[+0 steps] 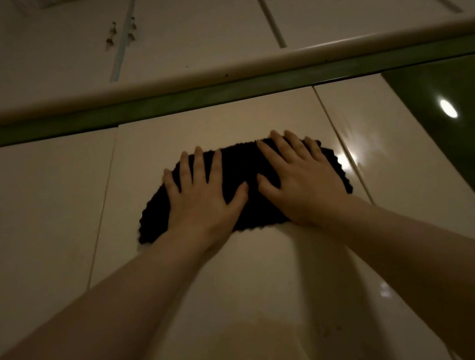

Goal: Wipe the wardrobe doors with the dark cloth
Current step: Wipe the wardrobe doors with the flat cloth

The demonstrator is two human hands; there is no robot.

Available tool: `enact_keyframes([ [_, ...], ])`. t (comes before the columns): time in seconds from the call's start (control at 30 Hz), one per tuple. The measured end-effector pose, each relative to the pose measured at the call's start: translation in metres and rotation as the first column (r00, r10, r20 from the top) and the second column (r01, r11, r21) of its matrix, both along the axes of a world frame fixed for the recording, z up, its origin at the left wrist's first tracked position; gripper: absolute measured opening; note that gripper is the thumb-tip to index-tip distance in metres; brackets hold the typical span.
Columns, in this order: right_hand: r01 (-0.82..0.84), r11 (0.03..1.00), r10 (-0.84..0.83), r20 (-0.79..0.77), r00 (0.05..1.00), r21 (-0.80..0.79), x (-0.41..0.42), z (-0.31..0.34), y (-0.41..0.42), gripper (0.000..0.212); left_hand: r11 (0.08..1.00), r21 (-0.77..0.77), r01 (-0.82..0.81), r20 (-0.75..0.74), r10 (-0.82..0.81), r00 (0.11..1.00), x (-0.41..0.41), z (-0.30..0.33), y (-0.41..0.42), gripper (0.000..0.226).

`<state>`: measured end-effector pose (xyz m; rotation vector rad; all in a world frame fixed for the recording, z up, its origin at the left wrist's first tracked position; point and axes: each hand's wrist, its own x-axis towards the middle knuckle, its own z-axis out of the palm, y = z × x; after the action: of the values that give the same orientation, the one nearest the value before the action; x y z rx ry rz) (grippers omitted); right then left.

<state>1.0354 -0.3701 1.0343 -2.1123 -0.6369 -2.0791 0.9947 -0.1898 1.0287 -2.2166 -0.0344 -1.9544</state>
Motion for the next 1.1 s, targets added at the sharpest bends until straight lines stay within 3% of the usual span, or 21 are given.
enact_keyframes([
  [0.33,0.044,0.999,-0.044,0.007,0.999,-0.029,0.007,0.102,-0.035,0.067,1.000,-0.021,0.012,0.036,-0.012,0.999,0.009,0.094,-0.031,0.080],
  [0.63,0.030,1.000,-0.030,0.009,1.000,-0.005,0.009,0.121,-0.047,0.067,1.000,0.019,0.003,0.013,-0.003,1.000,0.010,0.125,-0.041,0.082],
  [0.8,0.011,1.000,-0.011,0.007,1.000,0.027,0.013,0.090,-0.044,0.068,0.998,0.055,0.026,0.025,-0.027,0.999,0.011,0.098,-0.037,0.081],
  [1.1,0.021,1.000,-0.021,-0.007,1.000,0.002,0.006,-0.006,-0.034,0.069,0.997,0.048,0.062,0.000,-0.062,0.998,0.006,-0.011,-0.027,0.078],
])
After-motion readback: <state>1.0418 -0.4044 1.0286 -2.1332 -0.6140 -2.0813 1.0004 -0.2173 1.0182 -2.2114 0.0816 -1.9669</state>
